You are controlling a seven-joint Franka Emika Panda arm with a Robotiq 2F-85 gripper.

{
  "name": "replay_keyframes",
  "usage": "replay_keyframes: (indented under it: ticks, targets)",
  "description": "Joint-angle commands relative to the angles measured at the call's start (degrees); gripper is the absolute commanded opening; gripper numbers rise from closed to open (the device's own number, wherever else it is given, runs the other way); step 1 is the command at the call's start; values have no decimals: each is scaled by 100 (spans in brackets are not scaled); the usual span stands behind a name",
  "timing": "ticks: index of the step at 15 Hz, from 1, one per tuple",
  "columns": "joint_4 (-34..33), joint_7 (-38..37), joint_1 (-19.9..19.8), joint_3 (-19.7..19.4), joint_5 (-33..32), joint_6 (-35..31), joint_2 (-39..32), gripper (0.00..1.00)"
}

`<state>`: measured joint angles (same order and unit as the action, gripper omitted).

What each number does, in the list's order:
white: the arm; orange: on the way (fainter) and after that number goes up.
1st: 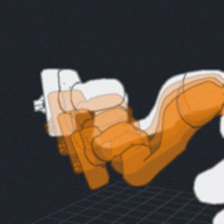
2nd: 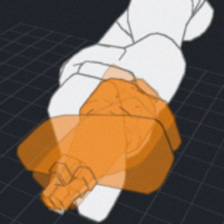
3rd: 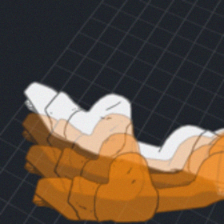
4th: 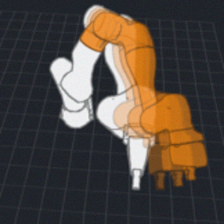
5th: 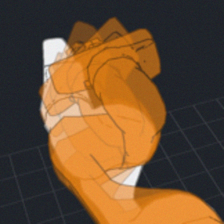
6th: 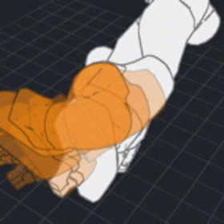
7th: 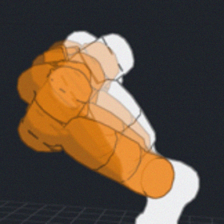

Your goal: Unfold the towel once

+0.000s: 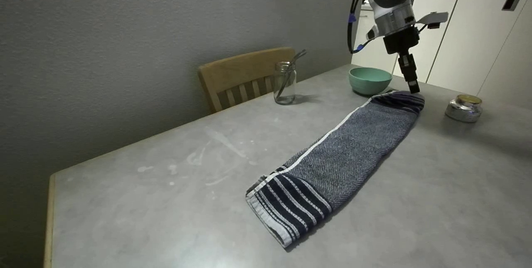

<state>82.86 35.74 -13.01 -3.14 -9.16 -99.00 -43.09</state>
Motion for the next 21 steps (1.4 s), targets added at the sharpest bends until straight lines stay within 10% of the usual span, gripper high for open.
replay_keyframes:
  ticks: [1, 14, 21]
  targets:
    - [-52, 58, -8, 110, -6, 27, -216, 0]
    - [-742, 50, 457, -82, -1423, -712, -946, 0]
    - [-404, -630, 653, -856, -2699, -1380, -1070, 0]
